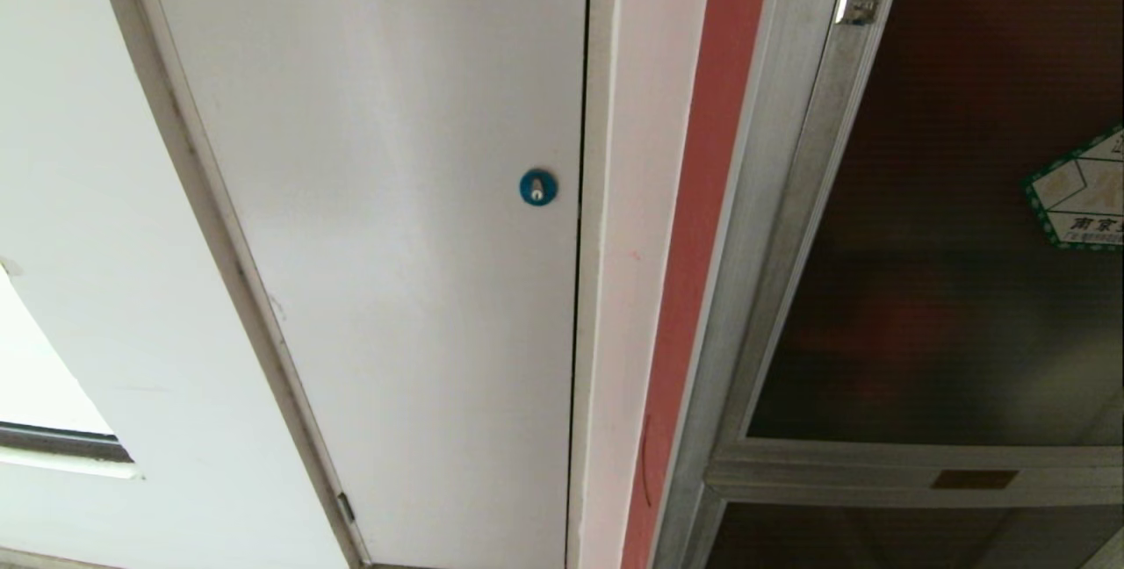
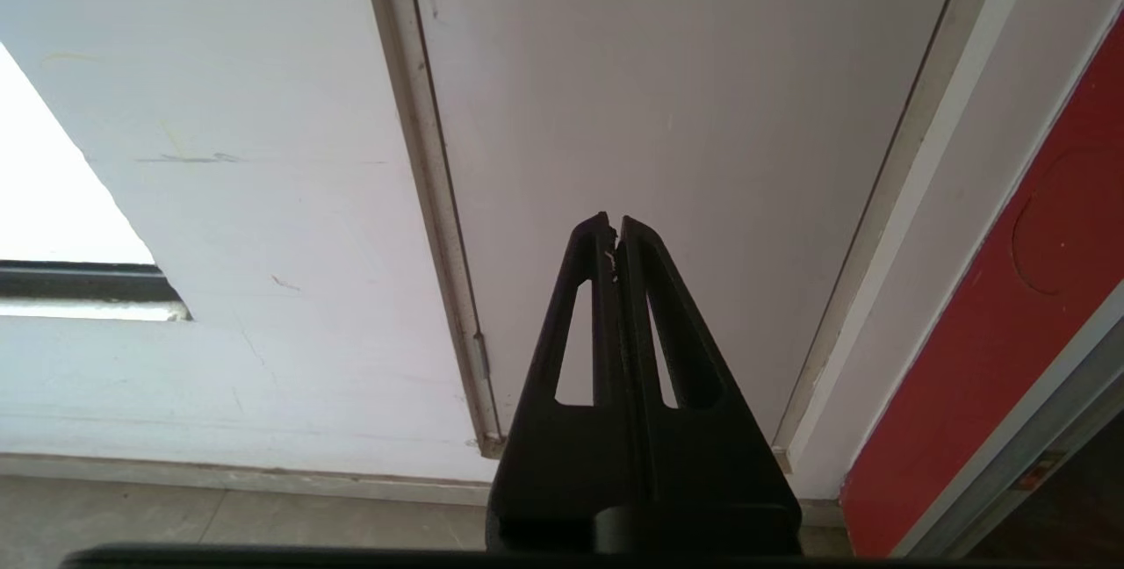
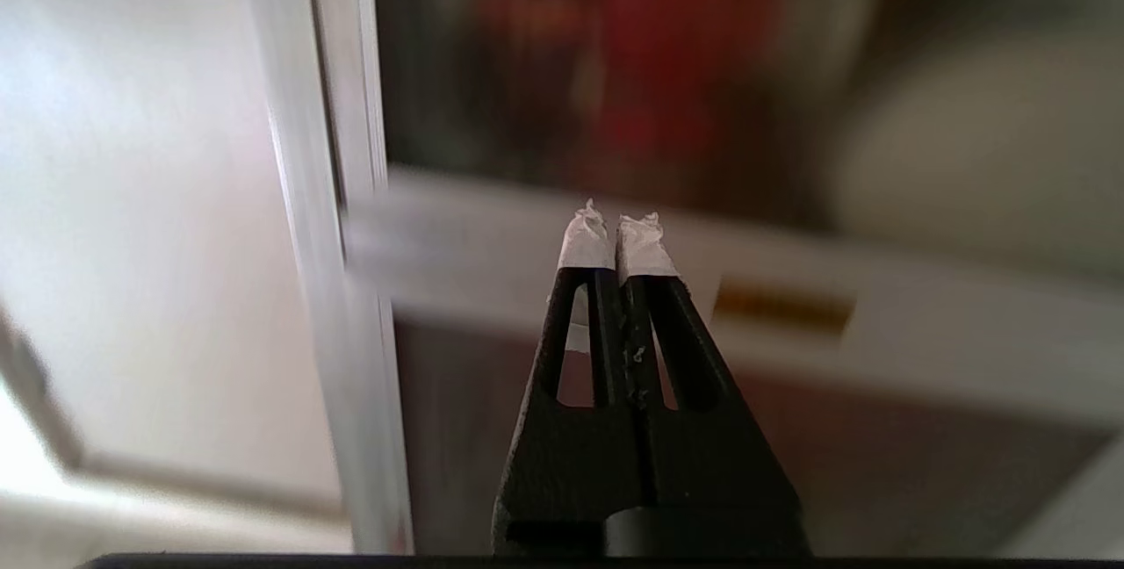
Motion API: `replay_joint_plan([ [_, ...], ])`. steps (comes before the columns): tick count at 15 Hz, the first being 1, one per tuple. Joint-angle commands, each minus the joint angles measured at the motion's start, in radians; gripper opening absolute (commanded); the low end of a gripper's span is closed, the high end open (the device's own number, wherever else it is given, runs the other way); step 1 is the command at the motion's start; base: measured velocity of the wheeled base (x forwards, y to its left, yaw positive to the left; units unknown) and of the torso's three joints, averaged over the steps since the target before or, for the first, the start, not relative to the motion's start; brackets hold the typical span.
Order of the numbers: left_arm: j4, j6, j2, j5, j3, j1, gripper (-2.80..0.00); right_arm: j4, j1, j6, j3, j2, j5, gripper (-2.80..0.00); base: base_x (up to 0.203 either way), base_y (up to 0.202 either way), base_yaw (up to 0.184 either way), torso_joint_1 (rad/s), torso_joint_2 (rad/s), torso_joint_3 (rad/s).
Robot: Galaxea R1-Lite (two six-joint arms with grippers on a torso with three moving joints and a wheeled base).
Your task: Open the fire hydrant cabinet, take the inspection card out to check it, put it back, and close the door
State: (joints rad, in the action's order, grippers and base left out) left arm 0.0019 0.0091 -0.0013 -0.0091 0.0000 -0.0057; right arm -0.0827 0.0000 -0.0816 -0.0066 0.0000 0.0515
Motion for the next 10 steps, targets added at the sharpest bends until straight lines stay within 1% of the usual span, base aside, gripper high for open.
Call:
replay_joint_plan([
  [1, 0.001, 0.000, 0.000, 0.000, 0.000, 0.000, -2.80, 0.070, 0.000, 0.006, 0.011, 0.000, -0.005, -2.80, 0.000, 0.000, 0.000, 0.000, 0.00, 0.000],
  [3, 0.000, 0.000, 0.000, 0.000, -0.001, 0.000, -2.80, 0.073, 0.000, 0.055, 0.011, 0.000, -0.017, -2.80, 0.000, 0.000, 0.000, 0.000, 0.00, 0.000],
  [10, 0.000, 0.000, 0.001, 0.000, 0.000, 0.000, -2.80, 0.073, 0.000, 0.069, 0.011, 0.000, -0.025, -2.80, 0.000, 0.000, 0.000, 0.000, 0.00, 0.000],
])
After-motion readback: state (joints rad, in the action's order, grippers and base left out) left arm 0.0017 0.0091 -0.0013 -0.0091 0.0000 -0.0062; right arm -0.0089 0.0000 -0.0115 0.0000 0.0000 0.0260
